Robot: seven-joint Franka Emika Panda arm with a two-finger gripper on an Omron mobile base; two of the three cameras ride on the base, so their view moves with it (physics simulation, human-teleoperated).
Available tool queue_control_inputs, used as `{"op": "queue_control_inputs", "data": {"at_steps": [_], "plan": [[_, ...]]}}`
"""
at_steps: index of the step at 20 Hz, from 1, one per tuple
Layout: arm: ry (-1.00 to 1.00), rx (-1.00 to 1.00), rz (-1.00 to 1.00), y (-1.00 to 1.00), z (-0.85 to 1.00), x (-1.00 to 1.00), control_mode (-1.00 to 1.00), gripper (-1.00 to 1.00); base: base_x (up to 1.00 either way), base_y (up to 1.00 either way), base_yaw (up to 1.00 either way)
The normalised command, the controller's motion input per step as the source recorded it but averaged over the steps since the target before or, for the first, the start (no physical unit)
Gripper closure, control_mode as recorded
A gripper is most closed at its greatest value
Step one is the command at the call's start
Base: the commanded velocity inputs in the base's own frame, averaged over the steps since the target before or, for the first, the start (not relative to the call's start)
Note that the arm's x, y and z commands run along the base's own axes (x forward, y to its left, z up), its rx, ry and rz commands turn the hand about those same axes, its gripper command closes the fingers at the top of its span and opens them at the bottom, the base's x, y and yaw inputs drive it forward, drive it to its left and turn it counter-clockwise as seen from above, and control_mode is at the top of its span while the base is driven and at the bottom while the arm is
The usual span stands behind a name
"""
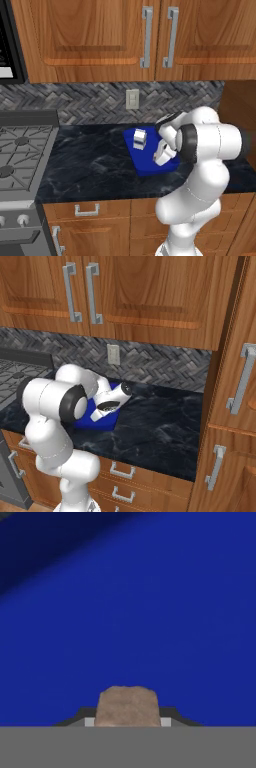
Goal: Take out the milk from the fridge and place it on the tray on the counter. Then take the sugar cube near the tray and place it in the tray.
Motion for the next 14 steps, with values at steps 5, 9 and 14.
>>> {"op": "queue_control_inputs", "data": {"at_steps": [5, 9, 14], "plan": [[0.0, 0.0, 0.0, 0.07, -0.15, 0.01, -1.0, -1.0, 0.0, 0.0, 0.0], [-0.05, 0.0, 0.0, 0.0, -0.01, 0.0, -1.0, -1.0, 0.0, 0.0, 0.0], [-0.05, 0.0, 0.0, 0.0, 0.0, 0.01, -1.0, -1.0, 0.0, 0.0, 0.0]]}}
